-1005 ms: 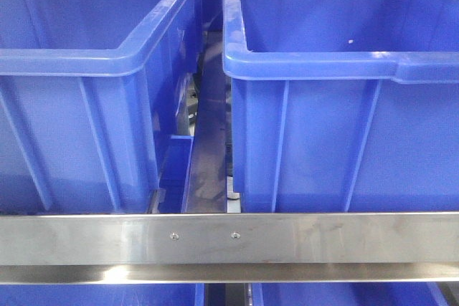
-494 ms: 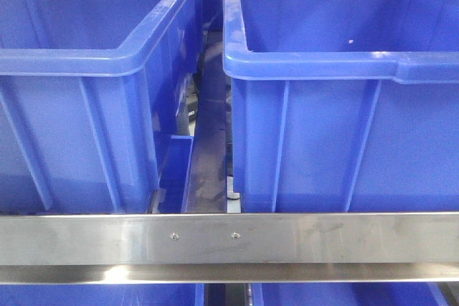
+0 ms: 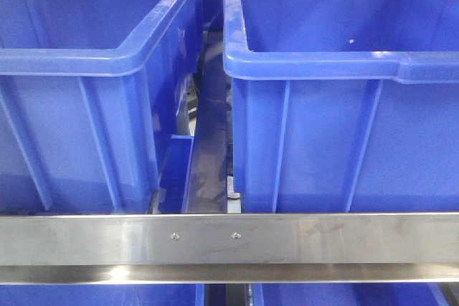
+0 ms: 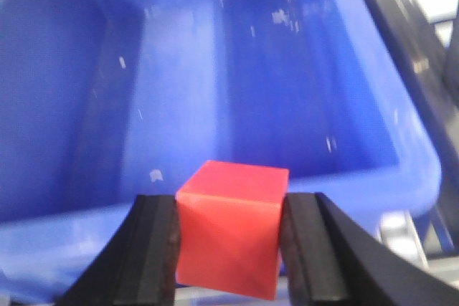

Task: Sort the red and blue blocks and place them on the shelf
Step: 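Lower the blue cube and red cube into two adjacent blue bins, then open both grippers to release the cubes inside the bins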

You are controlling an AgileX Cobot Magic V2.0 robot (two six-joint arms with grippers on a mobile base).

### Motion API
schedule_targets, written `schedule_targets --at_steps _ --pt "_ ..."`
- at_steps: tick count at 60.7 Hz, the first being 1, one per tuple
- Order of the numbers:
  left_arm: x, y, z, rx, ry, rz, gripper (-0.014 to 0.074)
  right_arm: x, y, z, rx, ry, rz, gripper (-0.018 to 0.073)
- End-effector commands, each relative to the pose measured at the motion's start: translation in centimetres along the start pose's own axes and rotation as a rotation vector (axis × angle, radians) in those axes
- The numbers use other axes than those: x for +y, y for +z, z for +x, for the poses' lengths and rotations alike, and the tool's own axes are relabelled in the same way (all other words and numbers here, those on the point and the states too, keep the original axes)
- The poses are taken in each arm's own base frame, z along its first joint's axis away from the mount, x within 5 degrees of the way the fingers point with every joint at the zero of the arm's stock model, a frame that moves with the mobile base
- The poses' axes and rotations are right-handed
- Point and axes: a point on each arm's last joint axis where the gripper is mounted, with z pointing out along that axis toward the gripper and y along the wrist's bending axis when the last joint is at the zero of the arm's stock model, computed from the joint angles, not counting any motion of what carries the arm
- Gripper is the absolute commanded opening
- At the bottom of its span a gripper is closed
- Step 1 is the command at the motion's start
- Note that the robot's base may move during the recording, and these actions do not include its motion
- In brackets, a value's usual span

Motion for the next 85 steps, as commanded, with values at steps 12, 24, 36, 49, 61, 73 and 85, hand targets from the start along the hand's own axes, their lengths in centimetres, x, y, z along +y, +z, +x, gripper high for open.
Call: schedule_targets --at_steps 12,24,36,49,61,73,85 --pt "-0.5 0.3 -2.5 -0.104 -0.004 0.025 0.0124 1.0 -0.2 -3.8 -0.146 -0.046 -0.023 0.0049" --pt "-0.7 1.4 -3.4 -0.085 -0.005 0.024 0.0124 1.7 1.4 -6.0 -0.114 -0.07 -0.014 0.0049" --pt "-1.1 3.0 -5.0 -0.079 -0.004 0.026 0.0124 2.1 4.3 -7.7 -0.065 -0.069 0.001 0.0049" --pt "-1.5 5.7 -6.9 -0.042 -0.003 0.02 0.0124 2.4 7.5 -9.0 -0.023 -0.068 0.014 0.0049" --pt "-1.9 8.5 -8.1 0.003 0.0 0.019 0.0124 2.7 10.1 -10.1 -0.014 -0.067 0.018 0.0049" --pt "-3.4 11.1 -8.3 0.034 0.031 0.068 0.0124 2.7 12.4 -10.2 0.024 -0.067 0.027 0.0049" --pt "-4.4 13.1 -7.8 0.085 0.047 0.097 0.0124 2.6 13.5 -9.9 0.049 -0.066 0.034 0.0049"
